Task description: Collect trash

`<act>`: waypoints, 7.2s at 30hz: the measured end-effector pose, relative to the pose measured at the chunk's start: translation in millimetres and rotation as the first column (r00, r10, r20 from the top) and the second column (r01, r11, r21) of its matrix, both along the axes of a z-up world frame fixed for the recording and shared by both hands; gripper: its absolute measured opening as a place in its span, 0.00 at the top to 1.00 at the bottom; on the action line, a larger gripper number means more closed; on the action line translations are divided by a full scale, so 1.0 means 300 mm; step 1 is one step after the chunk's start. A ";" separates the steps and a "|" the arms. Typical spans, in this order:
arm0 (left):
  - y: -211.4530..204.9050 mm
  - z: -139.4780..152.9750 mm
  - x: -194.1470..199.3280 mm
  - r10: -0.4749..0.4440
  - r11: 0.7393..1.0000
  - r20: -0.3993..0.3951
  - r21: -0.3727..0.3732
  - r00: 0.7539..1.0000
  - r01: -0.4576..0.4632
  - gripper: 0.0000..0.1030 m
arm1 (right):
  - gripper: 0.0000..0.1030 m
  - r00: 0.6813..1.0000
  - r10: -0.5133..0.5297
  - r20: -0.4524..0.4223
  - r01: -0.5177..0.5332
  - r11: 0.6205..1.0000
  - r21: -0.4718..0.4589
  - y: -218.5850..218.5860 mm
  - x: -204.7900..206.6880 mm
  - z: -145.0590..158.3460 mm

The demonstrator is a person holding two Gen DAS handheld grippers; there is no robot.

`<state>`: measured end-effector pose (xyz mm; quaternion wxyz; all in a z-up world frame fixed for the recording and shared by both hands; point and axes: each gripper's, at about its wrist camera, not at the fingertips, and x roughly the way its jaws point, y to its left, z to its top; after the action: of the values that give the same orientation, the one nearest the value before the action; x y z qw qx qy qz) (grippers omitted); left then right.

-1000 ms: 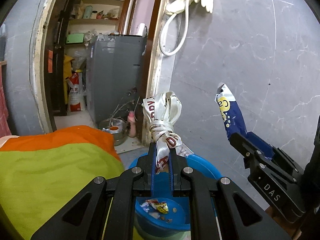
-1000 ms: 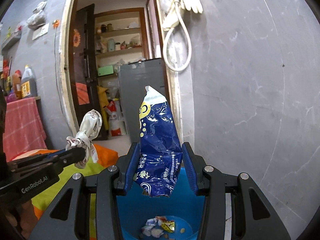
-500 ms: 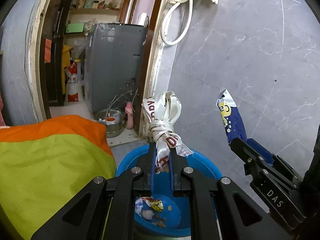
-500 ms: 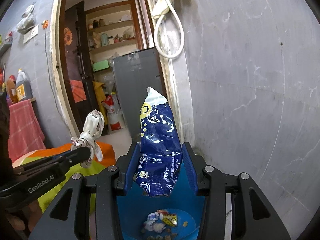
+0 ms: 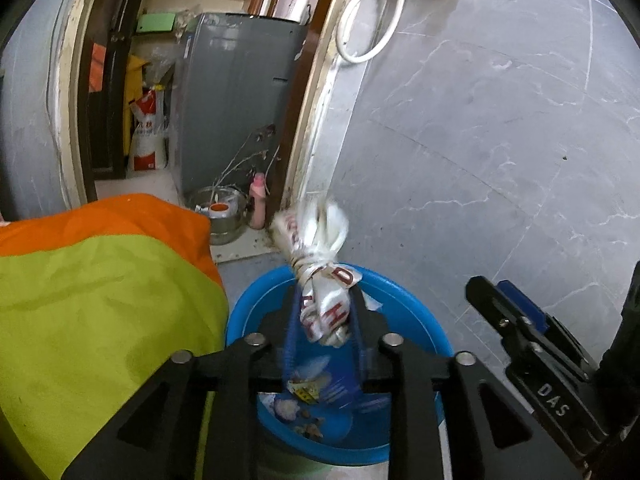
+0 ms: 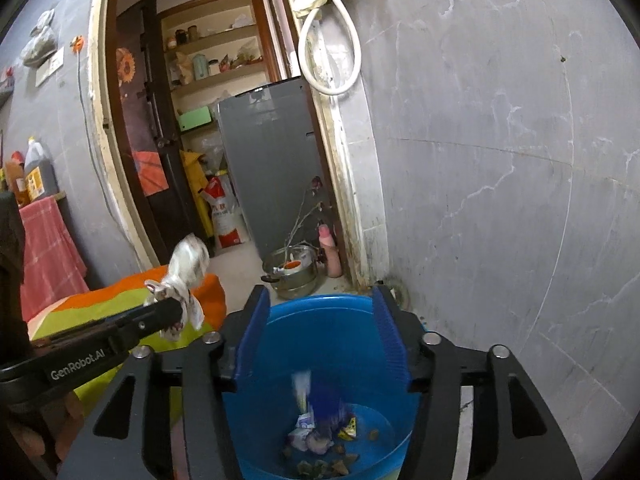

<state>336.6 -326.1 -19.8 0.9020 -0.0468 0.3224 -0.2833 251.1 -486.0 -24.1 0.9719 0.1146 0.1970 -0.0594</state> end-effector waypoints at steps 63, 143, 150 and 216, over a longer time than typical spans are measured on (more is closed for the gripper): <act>0.224 0.132 -0.185 0.203 0.976 0.226 0.037 0.953 -0.216 0.03 | 0.00 0.983 -0.113 0.147 0.120 0.992 -0.042 -0.003 -0.178 0.124; 0.704 0.017 -1.016 0.271 0.954 0.300 0.044 0.915 -0.297 0.03 | 0.00 0.984 -0.031 0.173 0.068 0.974 -0.215 0.465 -0.904 0.044; 0.703 0.004 -1.021 0.273 0.953 0.299 0.049 0.914 -0.300 0.03 | 0.00 0.987 -0.032 0.159 0.066 0.975 -0.212 0.462 -0.903 0.017; 0.724 -0.012 -1.022 0.279 0.950 0.314 0.046 0.908 -0.308 0.03 | 0.00 0.985 -0.044 0.164 0.078 0.974 -0.211 0.459 -0.903 -0.009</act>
<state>30.1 -108.9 -23.4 0.9742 -0.0082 0.1823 -0.1327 -19.9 -348.2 -26.9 0.9888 0.0183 0.1079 -0.1012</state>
